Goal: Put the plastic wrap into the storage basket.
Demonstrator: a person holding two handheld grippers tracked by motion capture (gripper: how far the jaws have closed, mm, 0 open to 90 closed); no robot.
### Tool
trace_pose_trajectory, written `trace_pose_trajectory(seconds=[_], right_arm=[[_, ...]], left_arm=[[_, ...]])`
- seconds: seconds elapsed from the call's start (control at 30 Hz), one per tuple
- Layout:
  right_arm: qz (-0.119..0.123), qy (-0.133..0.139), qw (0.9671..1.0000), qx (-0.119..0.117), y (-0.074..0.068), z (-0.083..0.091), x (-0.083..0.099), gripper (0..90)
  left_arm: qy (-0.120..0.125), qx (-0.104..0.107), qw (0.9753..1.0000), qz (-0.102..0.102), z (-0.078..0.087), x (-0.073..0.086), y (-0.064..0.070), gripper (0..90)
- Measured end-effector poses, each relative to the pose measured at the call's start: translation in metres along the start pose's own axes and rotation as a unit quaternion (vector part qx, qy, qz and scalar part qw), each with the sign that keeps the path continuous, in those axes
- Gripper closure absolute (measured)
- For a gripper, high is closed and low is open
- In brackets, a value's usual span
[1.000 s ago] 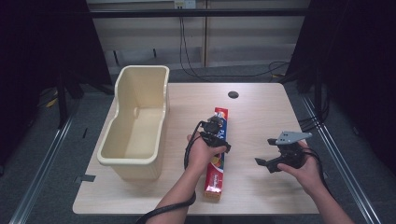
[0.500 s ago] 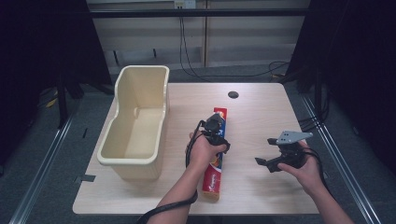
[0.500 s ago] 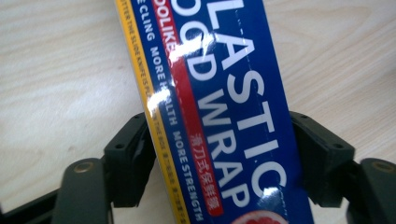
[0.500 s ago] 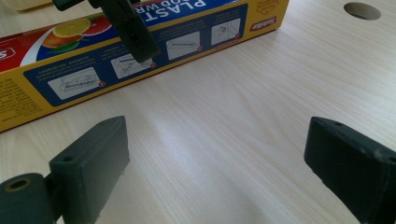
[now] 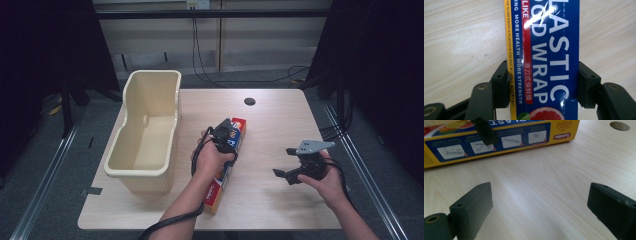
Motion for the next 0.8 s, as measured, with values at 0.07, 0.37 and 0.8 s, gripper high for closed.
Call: trace_pose_trajectory(seconds=[0.07,0.37,0.8], right_arm=[[0.001,0.000,1.0000,-0.004,0.000,0.000,0.001,5.4],[-0.003,0.001,1.0000,-0.002,0.001,0.001,0.001,5.4],[-0.001,0.005,1.0000,0.000,0.001,0.001,0.000,5.0]], left_arm=[[-0.008,-0.003,0.9999,-0.005,0.009,-0.001,-0.001,40.8],[-0.016,0.010,0.9998,-0.003,0.040,-0.007,-0.001,40.9],[-0.012,0.005,0.9999,0.001,0.092,-0.017,-0.007,40.8]])
Point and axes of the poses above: each handheld gripper's, and its own axes: z roughly backward along the jaws, x roughly out of its underside, y roughly to its right, the point moved 7 cm from there along -z, roughly forward along the jaws, and after that the axes turned 5 degrees about y, right-handed, at the moved point
